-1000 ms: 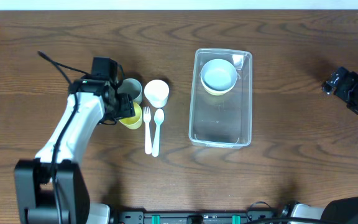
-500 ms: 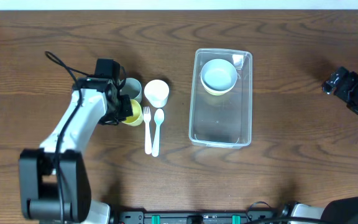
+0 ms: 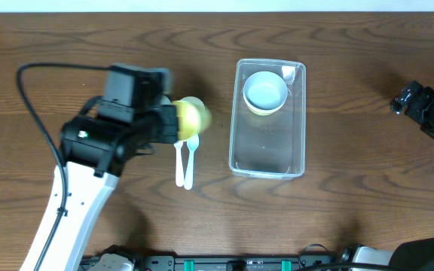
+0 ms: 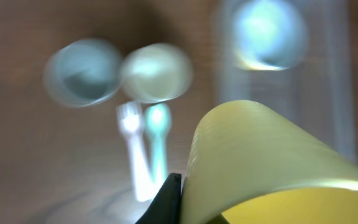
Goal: Pack container
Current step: 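Carry the yellow cup into the container and release it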
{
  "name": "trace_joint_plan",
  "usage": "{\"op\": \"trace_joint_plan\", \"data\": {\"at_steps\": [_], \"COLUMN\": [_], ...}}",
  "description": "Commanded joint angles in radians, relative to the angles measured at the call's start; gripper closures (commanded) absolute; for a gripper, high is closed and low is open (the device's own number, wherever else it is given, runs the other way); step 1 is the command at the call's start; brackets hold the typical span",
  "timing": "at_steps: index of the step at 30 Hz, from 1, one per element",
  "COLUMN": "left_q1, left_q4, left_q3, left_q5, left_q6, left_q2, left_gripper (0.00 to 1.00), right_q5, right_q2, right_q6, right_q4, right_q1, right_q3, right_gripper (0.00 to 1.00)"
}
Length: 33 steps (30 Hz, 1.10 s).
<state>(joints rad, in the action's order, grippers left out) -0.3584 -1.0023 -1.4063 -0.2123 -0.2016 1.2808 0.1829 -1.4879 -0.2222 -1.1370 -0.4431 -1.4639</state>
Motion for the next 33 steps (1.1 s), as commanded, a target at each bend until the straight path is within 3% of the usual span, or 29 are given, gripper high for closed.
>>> {"op": "trace_joint_plan", "data": {"at_steps": [1, 14, 23, 31, 33], "left_q1": [-0.127, -0.273, -0.287, -0.286, -0.286], "left_q4": [-0.014, 0.113, 0.243, 0.274, 0.257], "left_q3": [-0.097, -0.186, -0.186, -0.201, -0.214], "left_q5": [0.050, 0.069, 0.071, 0.129, 0.129], "left_q6": [0.033, 0.096, 0.112, 0.120, 0.124], "left_q2": [0.106, 0.602, 0.733, 0.746, 0.746], "left_gripper": [0.94, 0.94, 0.94, 0.93, 0.83], "right_q5": [-0.003, -0.003, -0.003, -0.003, -0.003], "right_q2": [-0.005, -0.005, -0.005, -0.005, -0.005], "right_q6": [0.014, 0.014, 0.014, 0.014, 0.014], "right_q4": [0.000, 0.000, 0.000, 0.000, 0.000], "right_q1": [-0.005, -0.005, -0.005, -0.005, -0.005], "right_q3": [0.000, 0.000, 0.000, 0.000, 0.000], "right_gripper": [0.01, 0.01, 0.01, 0.01, 0.01]}}
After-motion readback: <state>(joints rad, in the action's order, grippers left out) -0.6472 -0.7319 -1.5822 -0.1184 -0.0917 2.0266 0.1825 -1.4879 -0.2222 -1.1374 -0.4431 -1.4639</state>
